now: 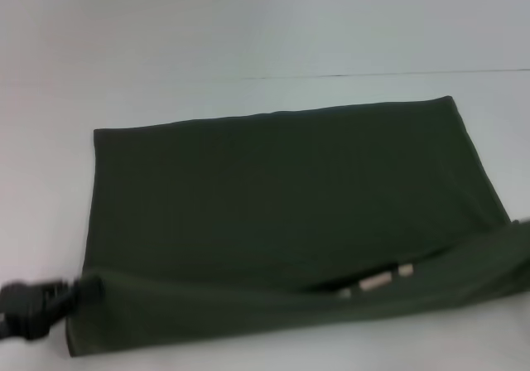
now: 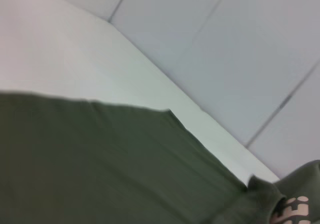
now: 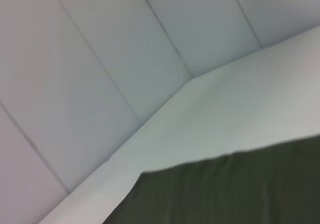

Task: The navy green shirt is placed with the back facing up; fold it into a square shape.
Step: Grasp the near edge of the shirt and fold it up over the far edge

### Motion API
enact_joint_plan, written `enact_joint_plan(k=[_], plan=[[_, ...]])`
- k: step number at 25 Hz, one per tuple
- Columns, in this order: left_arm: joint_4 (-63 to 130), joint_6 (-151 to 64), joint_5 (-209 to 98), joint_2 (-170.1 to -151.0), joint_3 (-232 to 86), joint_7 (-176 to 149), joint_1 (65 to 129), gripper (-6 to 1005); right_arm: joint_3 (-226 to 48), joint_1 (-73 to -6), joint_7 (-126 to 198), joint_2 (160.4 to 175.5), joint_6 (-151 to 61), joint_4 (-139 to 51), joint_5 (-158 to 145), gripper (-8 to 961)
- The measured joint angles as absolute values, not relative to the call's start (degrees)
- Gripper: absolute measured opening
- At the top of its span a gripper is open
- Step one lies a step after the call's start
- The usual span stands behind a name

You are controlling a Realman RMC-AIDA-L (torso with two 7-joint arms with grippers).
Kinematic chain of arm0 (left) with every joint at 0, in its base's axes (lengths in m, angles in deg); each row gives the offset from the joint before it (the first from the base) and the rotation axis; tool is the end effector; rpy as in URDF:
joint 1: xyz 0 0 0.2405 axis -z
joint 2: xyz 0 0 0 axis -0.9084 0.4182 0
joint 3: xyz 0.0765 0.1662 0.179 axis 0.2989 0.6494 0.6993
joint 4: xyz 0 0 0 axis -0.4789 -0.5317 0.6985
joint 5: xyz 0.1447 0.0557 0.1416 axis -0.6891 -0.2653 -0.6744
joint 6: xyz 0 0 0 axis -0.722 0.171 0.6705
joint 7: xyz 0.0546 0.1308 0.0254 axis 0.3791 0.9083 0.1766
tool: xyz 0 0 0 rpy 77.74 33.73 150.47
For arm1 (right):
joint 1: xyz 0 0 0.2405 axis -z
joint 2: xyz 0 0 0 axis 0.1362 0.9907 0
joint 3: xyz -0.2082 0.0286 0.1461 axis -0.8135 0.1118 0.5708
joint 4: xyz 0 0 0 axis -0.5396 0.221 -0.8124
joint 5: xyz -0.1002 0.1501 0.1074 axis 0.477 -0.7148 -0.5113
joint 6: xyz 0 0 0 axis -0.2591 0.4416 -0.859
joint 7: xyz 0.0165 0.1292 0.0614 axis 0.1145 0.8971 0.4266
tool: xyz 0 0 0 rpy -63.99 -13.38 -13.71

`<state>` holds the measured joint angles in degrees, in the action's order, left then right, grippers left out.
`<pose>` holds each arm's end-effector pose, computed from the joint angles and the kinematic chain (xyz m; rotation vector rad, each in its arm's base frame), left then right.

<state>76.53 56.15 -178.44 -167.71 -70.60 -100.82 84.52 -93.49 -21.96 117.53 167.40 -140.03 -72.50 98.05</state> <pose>-0.3377 0.2266 0.0361 -2.4385 -1.2208 -0.8451 0.3686 0.2242 0.0831 -2.2396 1.1281 0.9678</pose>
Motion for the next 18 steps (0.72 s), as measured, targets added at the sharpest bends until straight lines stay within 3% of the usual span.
enact_joint_plan(k=[9, 18], plan=[[72.07, 43.55, -177.61, -164.08, -72.48, -103.3, 94.56, 32, -91.31, -31.31, 120.72, 167.36, -127.79, -72.22, 97.82, 37], [66.49, 22.44, -177.47, -162.34, -70.05, -103.69, 103.94, 31, -91.38, -40.55, 119.53, 168.12, -108.77, -67.19, 97.71, 39]])
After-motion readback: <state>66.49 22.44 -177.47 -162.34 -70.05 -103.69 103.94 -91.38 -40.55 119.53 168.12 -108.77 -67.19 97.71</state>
